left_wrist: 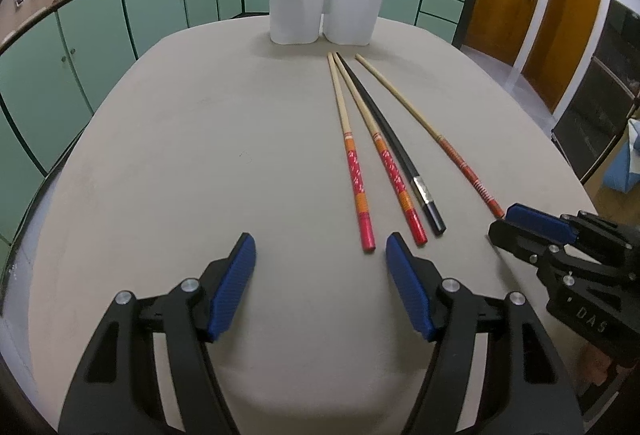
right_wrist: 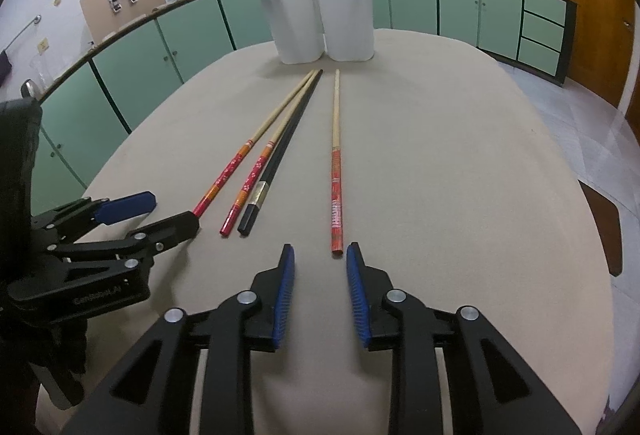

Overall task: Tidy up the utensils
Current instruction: 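Close the left tool on a red-patterned chopstick while the right tool holds its chopstick, then lift both chopsticks and carry them over the white holder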

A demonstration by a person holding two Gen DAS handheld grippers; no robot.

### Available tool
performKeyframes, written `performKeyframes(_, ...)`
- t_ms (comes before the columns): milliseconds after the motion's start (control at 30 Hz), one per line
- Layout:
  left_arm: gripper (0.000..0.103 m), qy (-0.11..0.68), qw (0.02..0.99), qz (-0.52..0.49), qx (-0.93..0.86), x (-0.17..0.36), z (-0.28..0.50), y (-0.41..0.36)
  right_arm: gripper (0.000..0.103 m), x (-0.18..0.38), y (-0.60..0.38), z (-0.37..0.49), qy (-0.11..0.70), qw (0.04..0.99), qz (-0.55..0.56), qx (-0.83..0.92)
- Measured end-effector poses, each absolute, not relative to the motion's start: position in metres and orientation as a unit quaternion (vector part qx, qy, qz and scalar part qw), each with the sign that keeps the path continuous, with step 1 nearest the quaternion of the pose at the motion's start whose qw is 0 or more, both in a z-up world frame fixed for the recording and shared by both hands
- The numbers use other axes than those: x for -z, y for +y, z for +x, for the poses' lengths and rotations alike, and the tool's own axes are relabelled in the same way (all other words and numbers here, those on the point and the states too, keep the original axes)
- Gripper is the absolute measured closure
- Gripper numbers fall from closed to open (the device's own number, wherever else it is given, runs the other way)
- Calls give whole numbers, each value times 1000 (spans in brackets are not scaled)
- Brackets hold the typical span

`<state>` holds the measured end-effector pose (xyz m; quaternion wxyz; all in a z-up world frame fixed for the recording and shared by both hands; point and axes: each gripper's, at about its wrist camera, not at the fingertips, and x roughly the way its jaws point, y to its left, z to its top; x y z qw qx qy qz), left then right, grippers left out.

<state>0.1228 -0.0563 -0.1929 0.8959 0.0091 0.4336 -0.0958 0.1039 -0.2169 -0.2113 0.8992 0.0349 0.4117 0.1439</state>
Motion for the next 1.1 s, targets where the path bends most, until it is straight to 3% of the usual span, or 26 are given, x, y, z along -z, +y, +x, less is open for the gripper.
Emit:
performKeyframes(167, 47, 433, 896, 16, 101, 194, 126, -61, 79, 212, -215, 110, 413, 899, 35, -140)
performKeyframes(300, 58, 432, 894, 19, 115, 195, 128, -68, 94, 214, -220, 113, 415, 898, 45, -136)
performKeyframes(533, 96, 430, 893, 17, 133, 195, 129, -74, 97, 214, -221, 114, 416, 899, 44, -129)
performKeyframes(833, 97, 417, 900, 12, 127, 183, 123, -65, 97, 202, -229, 108, 406, 904, 38, -128)
performKeyframes(1100, 97, 365, 922, 25, 123, 135, 111, -54, 97, 159, -236, 106, 368, 920, 40, -131)
